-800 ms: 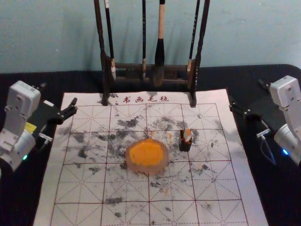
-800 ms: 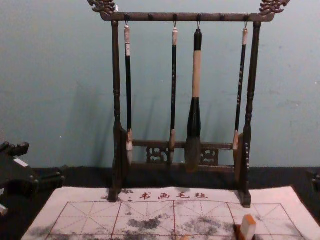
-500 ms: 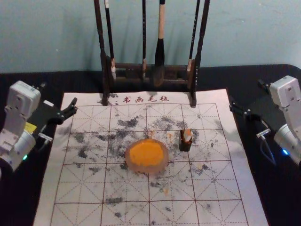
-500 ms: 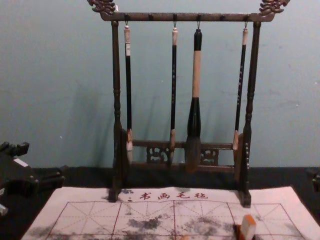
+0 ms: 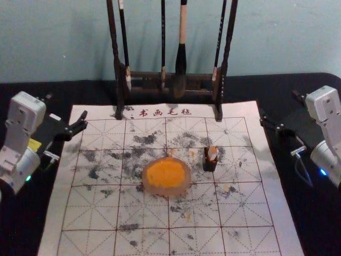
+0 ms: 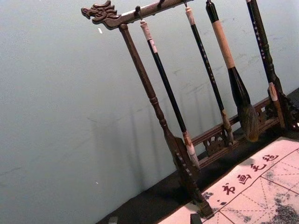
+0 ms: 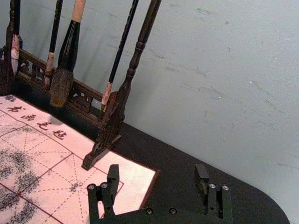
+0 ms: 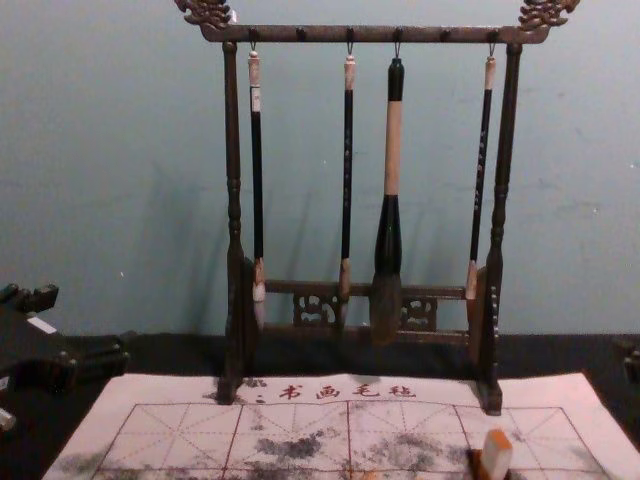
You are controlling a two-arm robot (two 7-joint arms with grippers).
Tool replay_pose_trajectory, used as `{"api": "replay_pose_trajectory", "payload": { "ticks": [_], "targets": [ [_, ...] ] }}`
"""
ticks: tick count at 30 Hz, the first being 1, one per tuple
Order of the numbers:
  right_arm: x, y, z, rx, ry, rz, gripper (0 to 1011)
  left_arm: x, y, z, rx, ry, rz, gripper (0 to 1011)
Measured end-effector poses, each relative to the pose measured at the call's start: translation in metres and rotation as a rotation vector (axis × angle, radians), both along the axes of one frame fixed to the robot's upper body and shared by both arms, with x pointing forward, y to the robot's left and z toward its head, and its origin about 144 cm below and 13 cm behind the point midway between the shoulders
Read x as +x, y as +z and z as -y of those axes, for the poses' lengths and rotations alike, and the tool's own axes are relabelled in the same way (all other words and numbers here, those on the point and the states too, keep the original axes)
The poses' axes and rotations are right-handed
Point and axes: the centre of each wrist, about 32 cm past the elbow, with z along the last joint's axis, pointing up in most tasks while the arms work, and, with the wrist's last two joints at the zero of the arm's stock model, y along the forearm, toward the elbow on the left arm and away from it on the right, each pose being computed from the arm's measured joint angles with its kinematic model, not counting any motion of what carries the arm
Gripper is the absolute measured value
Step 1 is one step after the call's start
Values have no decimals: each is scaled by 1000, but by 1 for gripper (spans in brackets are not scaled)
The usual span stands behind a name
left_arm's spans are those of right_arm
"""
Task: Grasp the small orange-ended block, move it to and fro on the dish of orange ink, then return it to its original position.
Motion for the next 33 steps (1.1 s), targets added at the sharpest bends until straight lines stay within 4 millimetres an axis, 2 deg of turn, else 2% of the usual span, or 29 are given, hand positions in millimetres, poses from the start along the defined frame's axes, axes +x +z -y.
{"api": "replay_pose_trajectory", "payload": {
  "ticks": [33],
  "targets": [
    [0,0,0,0,0,0,1000,0,0,0,0,0,0,1001]
  ]
}}
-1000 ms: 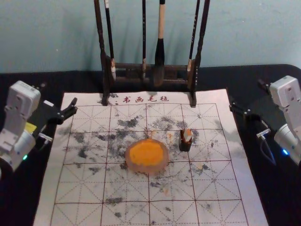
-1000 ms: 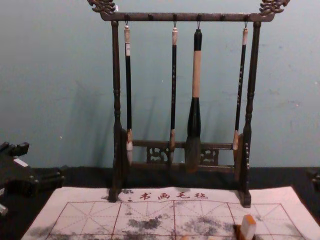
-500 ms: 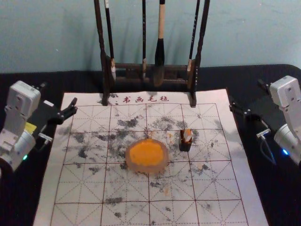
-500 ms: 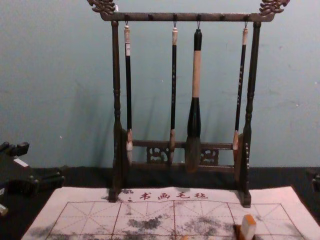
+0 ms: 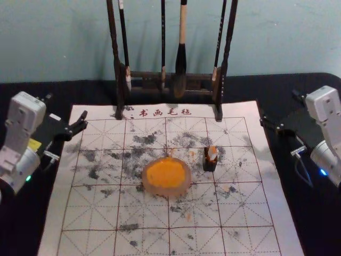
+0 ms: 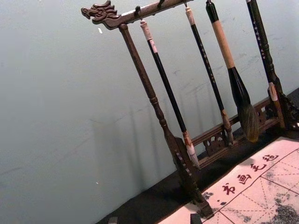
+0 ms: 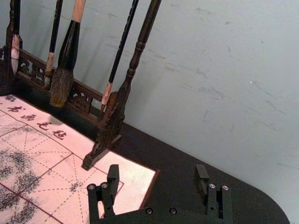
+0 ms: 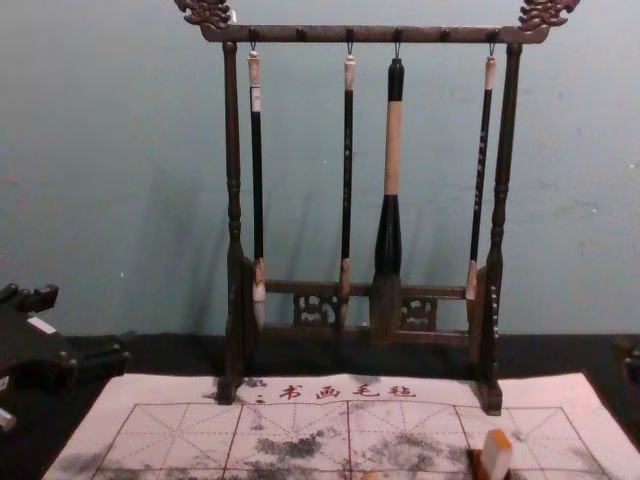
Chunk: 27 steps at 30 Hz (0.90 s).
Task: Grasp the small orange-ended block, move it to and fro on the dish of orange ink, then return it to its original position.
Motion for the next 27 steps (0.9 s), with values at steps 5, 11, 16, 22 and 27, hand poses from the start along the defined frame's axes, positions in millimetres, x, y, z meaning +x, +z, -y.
{"api": "replay_pose_trajectory", "payload": {
  "ticks": [5,11,16,22,27],
  "targets": [
    [0,0,0,0,0,0,1000,0,0,0,0,0,0,1001],
    [-4,0,-1,12,11,-10,1000,0,0,0,0,0,0,1001],
    [-12,-1,-5,28,48,-42,1000,0,0,0,0,0,0,1001],
    [-26,-3,-10,47,89,-105,1000,0,0,0,0,0,0,1001],
    [-38,-4,-15,57,129,-159,1000,0,0,0,0,0,0,1001]
  ]
}}
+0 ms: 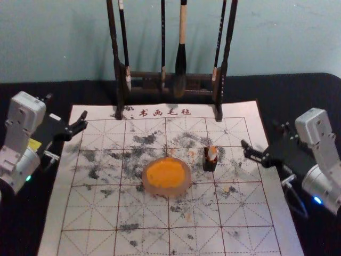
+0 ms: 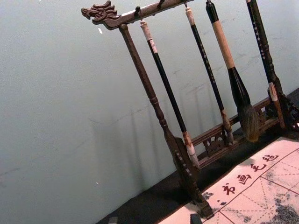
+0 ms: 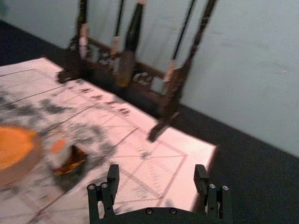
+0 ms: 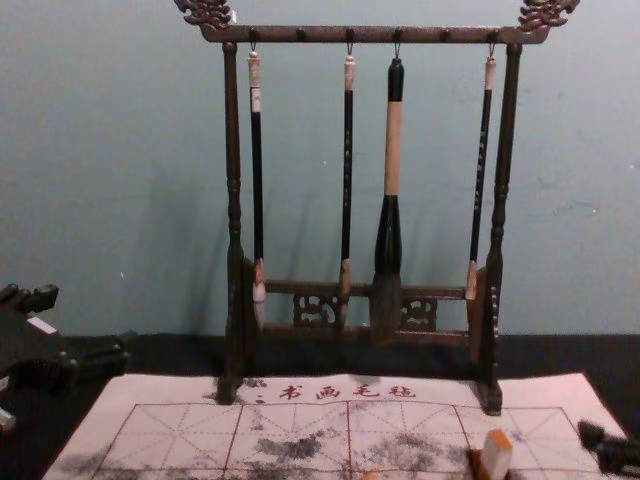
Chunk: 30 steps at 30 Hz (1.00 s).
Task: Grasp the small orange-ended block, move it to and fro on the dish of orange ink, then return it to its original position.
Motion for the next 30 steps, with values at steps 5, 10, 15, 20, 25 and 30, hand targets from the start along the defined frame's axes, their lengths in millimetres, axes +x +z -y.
{"api": "replay_pose_trajectory", "payload": {
  "ticks": [5,10,15,20,25,30],
  "targets": [
    [-12,-1,-10,14,59,-54,1000,0,0,0,0,0,0,1001],
    [-18,-3,-19,30,100,-80,1000,0,0,0,0,0,0,1001],
    [-19,-5,-30,43,127,-93,999,0,0,0,0,0,0,1001],
    [-15,-10,-44,54,109,-86,999,0,0,0,0,0,0,1001],
    [-10,-16,-57,79,62,-75,1000,0,0,0,0,0,0,1001],
    [-3,-21,-69,103,38,-65,1000,0,0,0,0,0,0,1001]
  ]
}}
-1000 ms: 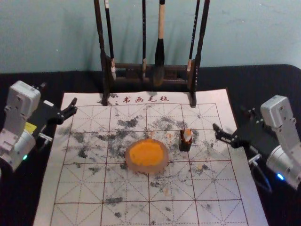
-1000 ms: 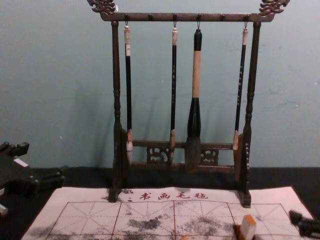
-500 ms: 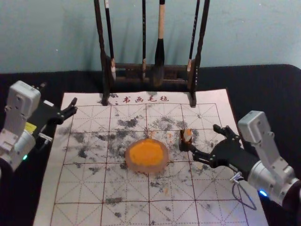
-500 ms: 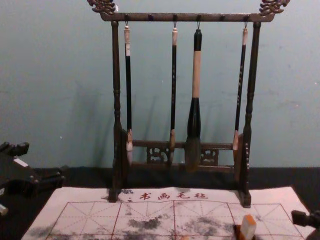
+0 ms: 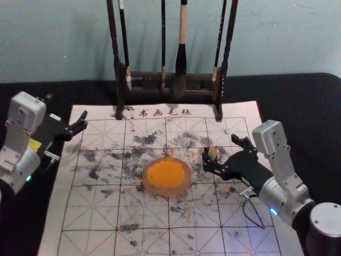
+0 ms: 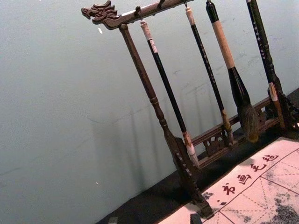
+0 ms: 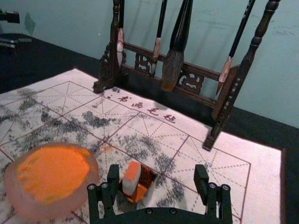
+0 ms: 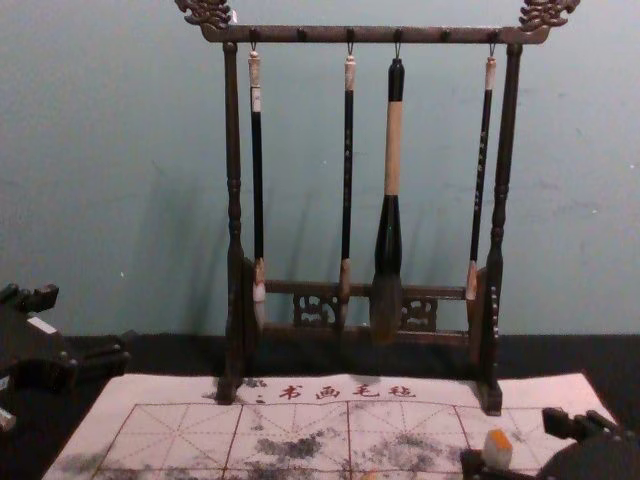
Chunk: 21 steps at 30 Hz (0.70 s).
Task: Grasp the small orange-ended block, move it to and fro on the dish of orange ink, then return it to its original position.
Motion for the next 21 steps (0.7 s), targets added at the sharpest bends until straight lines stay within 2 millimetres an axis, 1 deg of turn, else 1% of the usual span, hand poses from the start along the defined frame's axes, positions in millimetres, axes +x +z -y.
{"api": "replay_pose_trajectory", "payload": {
  "ticks": [9,21],
  "targets": [
    [6,0,-10,14,12,7,999,0,0,0,0,0,0,1001],
    [4,0,-15,2,29,-5,1000,0,0,0,0,0,0,1001]
  ]
}}
